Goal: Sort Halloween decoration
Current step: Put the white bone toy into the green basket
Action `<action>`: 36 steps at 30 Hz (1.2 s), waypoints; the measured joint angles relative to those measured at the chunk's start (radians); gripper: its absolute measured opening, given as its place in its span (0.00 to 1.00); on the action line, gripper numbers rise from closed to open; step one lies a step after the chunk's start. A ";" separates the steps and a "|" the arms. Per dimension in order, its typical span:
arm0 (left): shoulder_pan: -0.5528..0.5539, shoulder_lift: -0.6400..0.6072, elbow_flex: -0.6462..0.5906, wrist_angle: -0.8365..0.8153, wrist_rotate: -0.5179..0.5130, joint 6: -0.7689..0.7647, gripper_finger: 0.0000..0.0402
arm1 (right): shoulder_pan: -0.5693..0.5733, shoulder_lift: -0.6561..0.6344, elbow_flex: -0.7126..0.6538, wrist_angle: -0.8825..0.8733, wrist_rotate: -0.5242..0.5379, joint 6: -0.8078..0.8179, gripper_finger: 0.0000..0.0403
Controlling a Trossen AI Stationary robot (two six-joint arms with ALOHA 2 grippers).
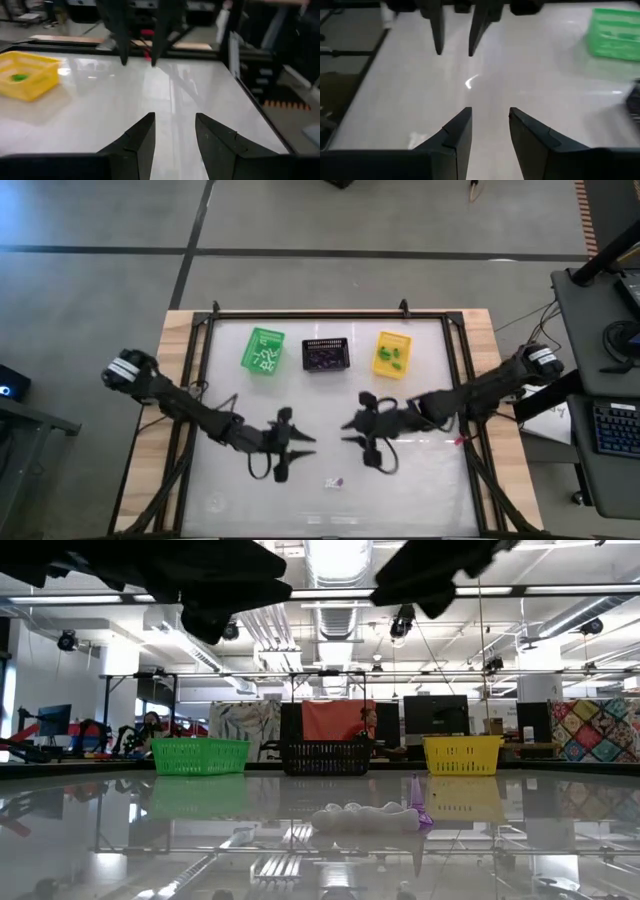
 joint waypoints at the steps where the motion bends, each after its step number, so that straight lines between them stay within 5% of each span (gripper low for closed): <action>1: -0.014 0.028 0.016 0.000 0.000 0.012 0.31 | 0.021 -0.010 -0.019 0.017 0.006 0.001 0.30; 11: -0.111 0.241 0.125 0.013 0.001 -0.026 0.31 | 0.174 -0.009 -0.086 0.070 0.087 0.117 0.30; 25: -0.145 0.488 0.277 0.014 -0.034 -0.010 0.60 | 0.352 0.000 -0.100 0.065 0.105 0.255 0.29; 36: -0.142 0.572 0.278 0.021 -0.087 -0.038 0.62 | 0.386 0.006 -0.100 0.071 0.166 0.274 0.29</action>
